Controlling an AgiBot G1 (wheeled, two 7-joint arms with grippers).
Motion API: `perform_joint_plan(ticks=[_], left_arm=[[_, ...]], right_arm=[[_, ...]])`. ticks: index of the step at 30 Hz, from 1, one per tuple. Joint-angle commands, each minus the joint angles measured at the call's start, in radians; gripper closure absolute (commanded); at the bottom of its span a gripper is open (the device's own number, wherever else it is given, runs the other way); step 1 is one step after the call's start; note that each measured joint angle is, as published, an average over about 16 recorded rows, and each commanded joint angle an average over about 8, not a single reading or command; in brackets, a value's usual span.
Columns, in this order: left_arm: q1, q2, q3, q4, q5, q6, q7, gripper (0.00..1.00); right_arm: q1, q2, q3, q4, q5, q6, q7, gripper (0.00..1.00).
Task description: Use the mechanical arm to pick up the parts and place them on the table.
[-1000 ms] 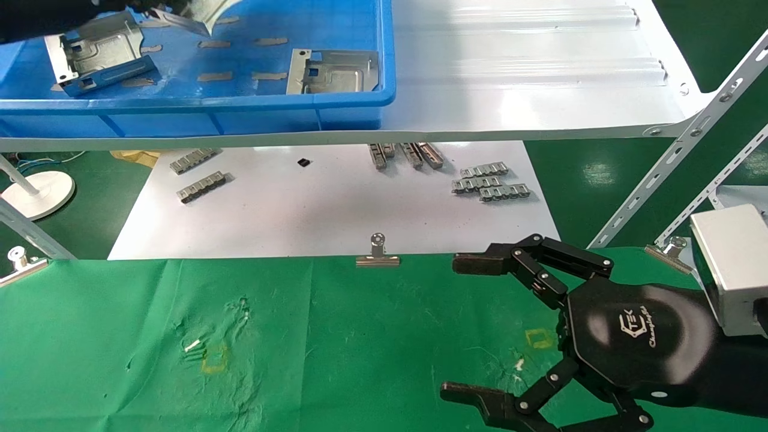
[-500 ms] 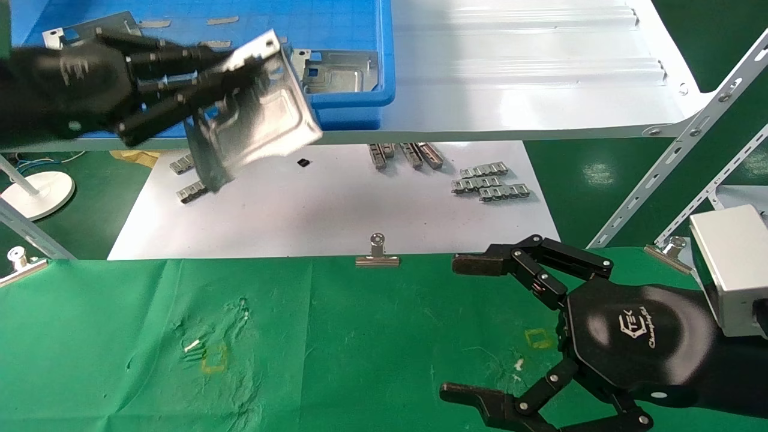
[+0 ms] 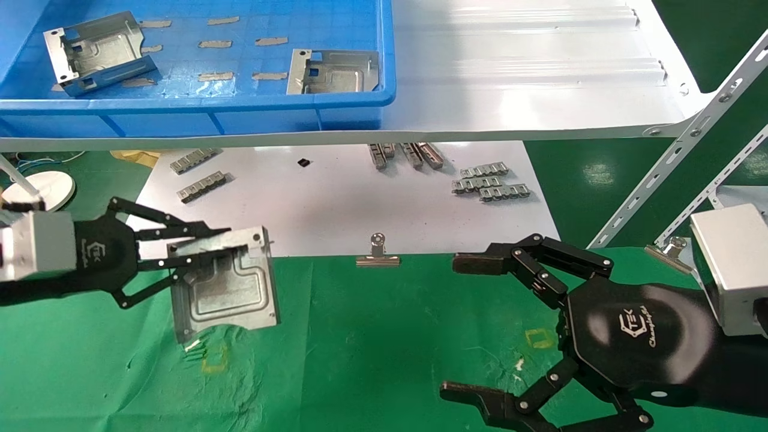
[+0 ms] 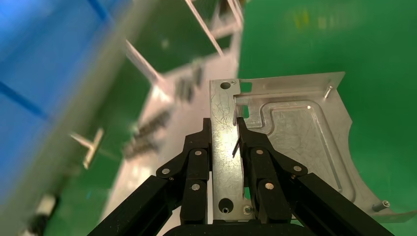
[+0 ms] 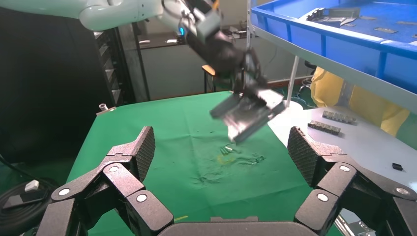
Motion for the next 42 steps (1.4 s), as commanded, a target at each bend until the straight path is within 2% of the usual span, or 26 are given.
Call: perform_joint_plan(ticks=[1,6,7,14,15,20,24,29,36,42], left_arm=[[0.013,0.001,0.029,0.017,0.022,-0.005,0.051,1.0],[0.014,0.02,0.087,0.084,0.083,-0.007,0.149,1.0],[0.012,0.022,0.095,0.1,0.09,-0.007,0.163,0.94],[-0.01,0.04,0.139,0.203,0.132,-0.017,0.235,0.08],[-0.013,0.044,0.143,0.217,0.138,-0.019,0.246,0.02],[-0.027,0.059,0.153,0.285,0.146,-0.019,0.283,0.0],[-0.04,0.06,0.146,0.328,0.121,-0.003,0.269,0.0],[-0.046,0.046,0.125,0.339,0.044,0.016,0.166,0.0],[0.001,0.021,0.096,0.289,-0.099,0.022,-0.013,0.0],[0.02,0.015,0.088,0.27,-0.144,0.022,-0.045,0.0]], right_arm=[[0.0,0.0,0.0,0.0,0.0,0.0,0.0,0.0],[0.0,0.0,0.0,0.0,0.0,0.0,0.0,0.0],[0.0,0.0,0.0,0.0,0.0,0.0,0.0,0.0],[0.0,0.0,0.0,0.0,0.0,0.0,0.0,0.0],[0.0,0.0,0.0,0.0,0.0,0.0,0.0,0.0],[0.0,0.0,0.0,0.0,0.0,0.0,0.0,0.0],[0.0,0.0,0.0,0.0,0.0,0.0,0.0,0.0],[0.0,0.0,0.0,0.0,0.0,0.0,0.0,0.0],[0.0,0.0,0.0,0.0,0.0,0.0,0.0,0.0],[0.0,0.0,0.0,0.0,0.001,0.001,0.0,0.0]])
